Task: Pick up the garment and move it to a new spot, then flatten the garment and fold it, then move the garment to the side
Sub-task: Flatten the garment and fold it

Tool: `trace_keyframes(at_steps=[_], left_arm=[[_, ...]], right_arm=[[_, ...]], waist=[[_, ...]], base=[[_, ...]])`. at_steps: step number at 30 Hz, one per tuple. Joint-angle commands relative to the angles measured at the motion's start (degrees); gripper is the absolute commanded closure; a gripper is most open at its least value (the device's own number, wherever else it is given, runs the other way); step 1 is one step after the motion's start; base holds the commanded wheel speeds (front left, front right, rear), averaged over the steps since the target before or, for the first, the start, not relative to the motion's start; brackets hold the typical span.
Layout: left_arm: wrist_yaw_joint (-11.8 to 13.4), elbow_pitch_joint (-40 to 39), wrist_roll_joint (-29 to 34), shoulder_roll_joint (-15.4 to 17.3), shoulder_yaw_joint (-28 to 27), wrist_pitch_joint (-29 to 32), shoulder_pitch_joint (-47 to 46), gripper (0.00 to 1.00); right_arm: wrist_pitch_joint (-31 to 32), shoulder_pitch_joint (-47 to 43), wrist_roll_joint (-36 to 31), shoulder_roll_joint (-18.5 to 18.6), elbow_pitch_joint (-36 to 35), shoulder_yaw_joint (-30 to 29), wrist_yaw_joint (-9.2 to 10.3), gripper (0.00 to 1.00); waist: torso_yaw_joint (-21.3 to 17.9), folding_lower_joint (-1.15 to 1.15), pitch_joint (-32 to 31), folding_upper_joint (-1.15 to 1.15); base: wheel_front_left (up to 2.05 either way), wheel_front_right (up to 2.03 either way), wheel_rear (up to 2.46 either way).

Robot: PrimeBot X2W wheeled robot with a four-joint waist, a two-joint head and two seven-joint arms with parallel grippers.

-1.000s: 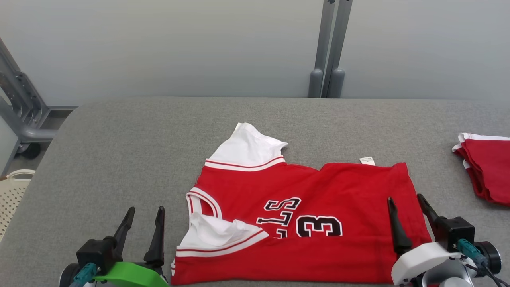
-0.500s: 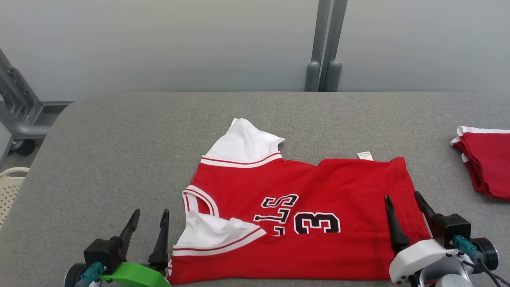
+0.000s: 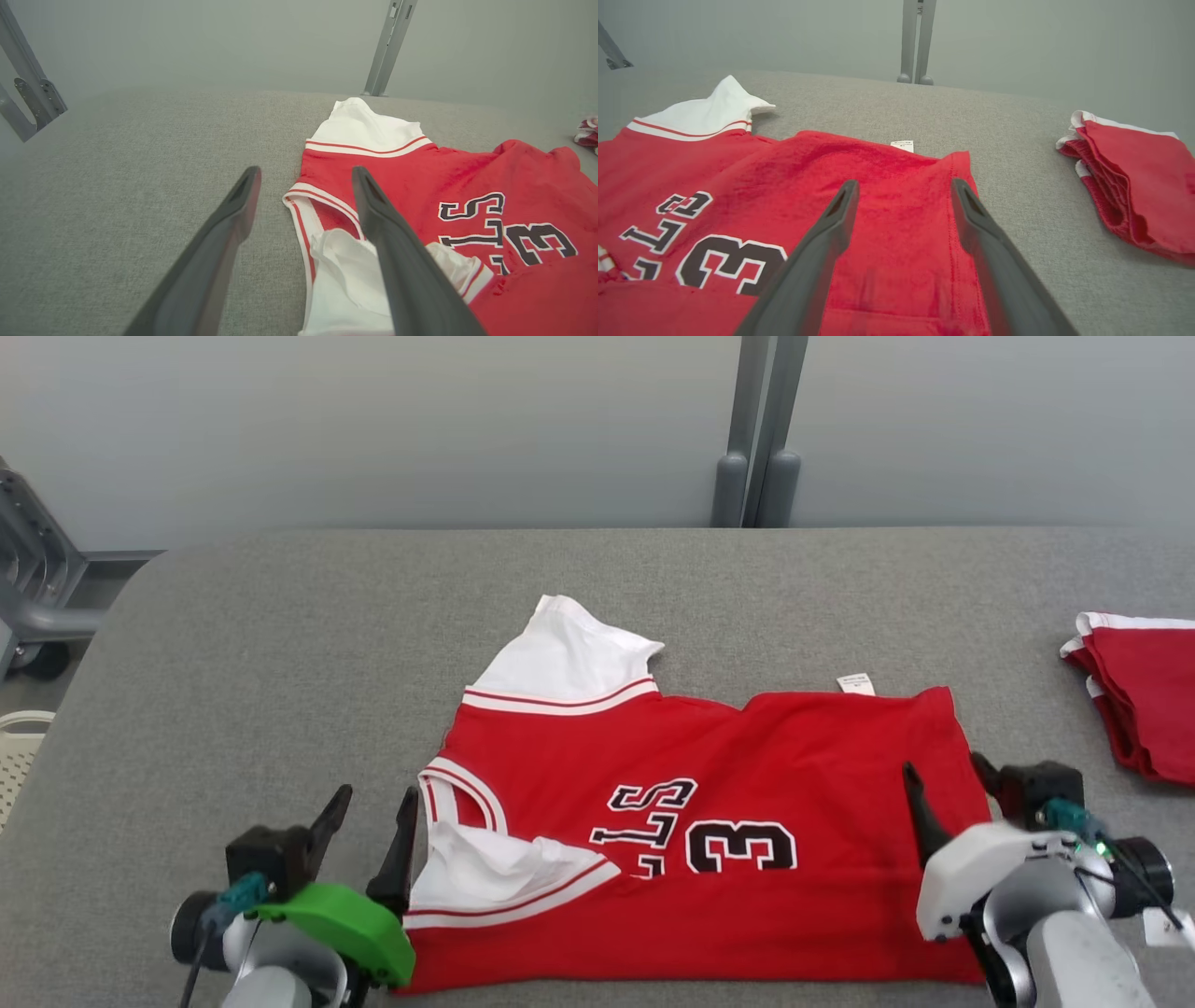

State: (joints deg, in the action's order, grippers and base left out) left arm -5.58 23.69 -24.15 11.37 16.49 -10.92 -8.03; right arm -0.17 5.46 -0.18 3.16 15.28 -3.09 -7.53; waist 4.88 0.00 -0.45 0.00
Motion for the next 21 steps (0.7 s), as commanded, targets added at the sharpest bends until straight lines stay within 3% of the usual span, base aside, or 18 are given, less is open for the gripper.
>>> trace_keyframes(at_steps=[1,8,9,11,21], left_arm=[[-0.4,0.3,-0.1,-0.2,0.3,1.2,-2.8,0.0],[-1.2,6.1,0.7,-0.6,4.1,10.8,-18.1,0.0],[-1.4,8.1,1.0,-0.5,5.3,13.5,-23.1,0.0],[-1.5,10.3,1.5,-0.4,6.3,15.7,-27.7,0.0],[-1.9,18.8,1.6,1.2,10.6,21.0,-42.2,0.0]], right_arm=[[3.5,2.4,0.3,0.4,-0.6,-0.8,0.09,0.0],[24.6,14.0,2.5,4.0,-2.5,0.5,0.08,0.0],[30.0,17.5,3.7,5.3,-3.4,1.9,0.08,0.0],[34.4,20.7,5.0,6.7,-4.6,4.1,0.08,0.0],[41.5,30.7,9.5,12.6,-7.1,13.0,0.08,0.0]], waist=[[-0.9,0.0,2.3,0.0],[-3.9,0.0,10.9,0.0],[-4.8,0.0,13.6,0.0],[-5.8,0.0,16.1,0.0],[-10.5,0.0,23.6,0.0]], base=[[0.0,0.0,0.0],[0.0,0.0,0.0],[0.0,0.0,0.0],[0.0,0.0,0.0],[0.0,0.0,0.0]])
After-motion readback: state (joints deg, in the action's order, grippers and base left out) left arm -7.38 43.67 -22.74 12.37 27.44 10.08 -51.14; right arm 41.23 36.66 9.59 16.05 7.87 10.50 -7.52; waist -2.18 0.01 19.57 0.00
